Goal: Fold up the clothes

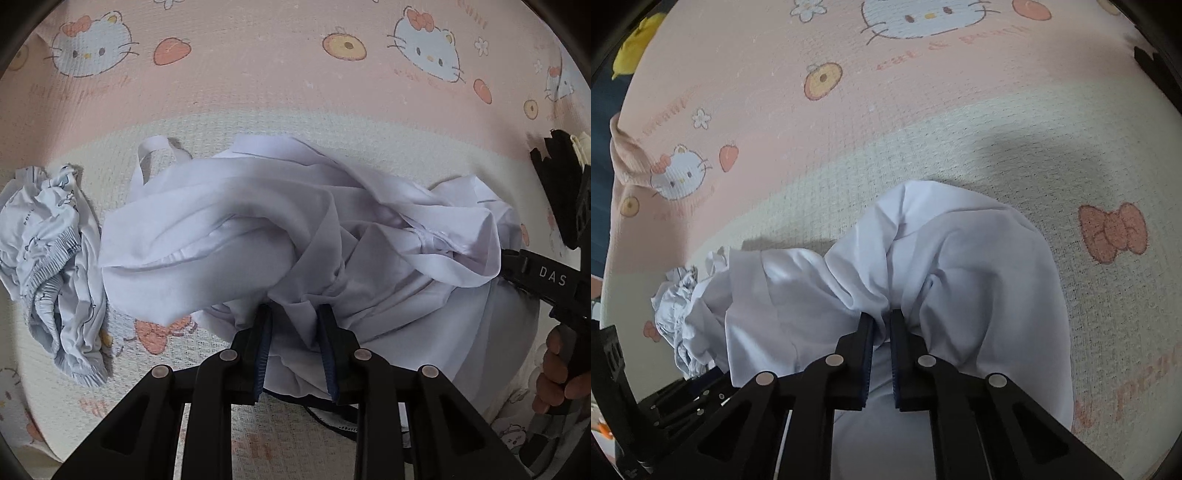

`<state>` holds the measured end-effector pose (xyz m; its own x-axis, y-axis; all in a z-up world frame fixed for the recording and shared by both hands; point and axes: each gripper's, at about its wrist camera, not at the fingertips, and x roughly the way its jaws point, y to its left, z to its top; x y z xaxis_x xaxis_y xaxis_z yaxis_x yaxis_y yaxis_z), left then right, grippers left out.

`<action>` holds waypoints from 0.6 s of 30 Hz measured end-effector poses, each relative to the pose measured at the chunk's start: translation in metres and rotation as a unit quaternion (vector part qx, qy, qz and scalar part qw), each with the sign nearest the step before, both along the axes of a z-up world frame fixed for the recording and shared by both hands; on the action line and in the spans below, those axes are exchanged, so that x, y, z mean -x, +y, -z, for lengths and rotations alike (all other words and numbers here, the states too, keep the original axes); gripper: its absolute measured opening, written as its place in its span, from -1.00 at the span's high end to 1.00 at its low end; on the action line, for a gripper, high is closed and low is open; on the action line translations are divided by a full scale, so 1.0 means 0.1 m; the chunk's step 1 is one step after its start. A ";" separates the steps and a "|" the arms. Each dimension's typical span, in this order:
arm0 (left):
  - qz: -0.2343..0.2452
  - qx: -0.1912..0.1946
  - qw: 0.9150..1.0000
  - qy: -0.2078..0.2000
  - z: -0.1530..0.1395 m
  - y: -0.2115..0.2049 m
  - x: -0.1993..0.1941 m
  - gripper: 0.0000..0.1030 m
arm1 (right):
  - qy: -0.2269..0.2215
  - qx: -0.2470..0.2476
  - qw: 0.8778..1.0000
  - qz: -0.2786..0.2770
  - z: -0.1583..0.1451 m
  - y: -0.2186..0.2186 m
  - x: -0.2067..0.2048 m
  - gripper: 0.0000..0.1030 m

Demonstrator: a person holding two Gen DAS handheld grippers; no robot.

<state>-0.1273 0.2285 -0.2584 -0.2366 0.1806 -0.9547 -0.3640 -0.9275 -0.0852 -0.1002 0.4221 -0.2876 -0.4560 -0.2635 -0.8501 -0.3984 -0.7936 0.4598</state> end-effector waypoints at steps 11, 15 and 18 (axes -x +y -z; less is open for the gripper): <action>-0.021 -0.091 0.992 0.081 -0.69 -0.18 -0.06 -0.25 | 0.137 -0.044 0.990 0.011 -0.54 0.09 -0.25 -0.08; -0.010 -0.122 0.990 0.066 -0.80 -0.19 -0.05 -0.25 | 0.161 -0.029 0.986 0.025 -0.61 0.12 -0.33 -0.08; 0.012 -0.144 0.988 0.053 -0.72 -0.02 -0.02 -0.25 | 0.137 -0.020 0.990 0.029 -0.53 0.13 -0.29 -0.08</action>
<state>-0.1248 0.2269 -0.1865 -0.3246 0.4474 -0.8333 -0.4063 -0.8616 -0.3044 -0.0708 0.4352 -0.2342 -0.6843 -0.1984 -0.7017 -0.3090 -0.7927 0.5255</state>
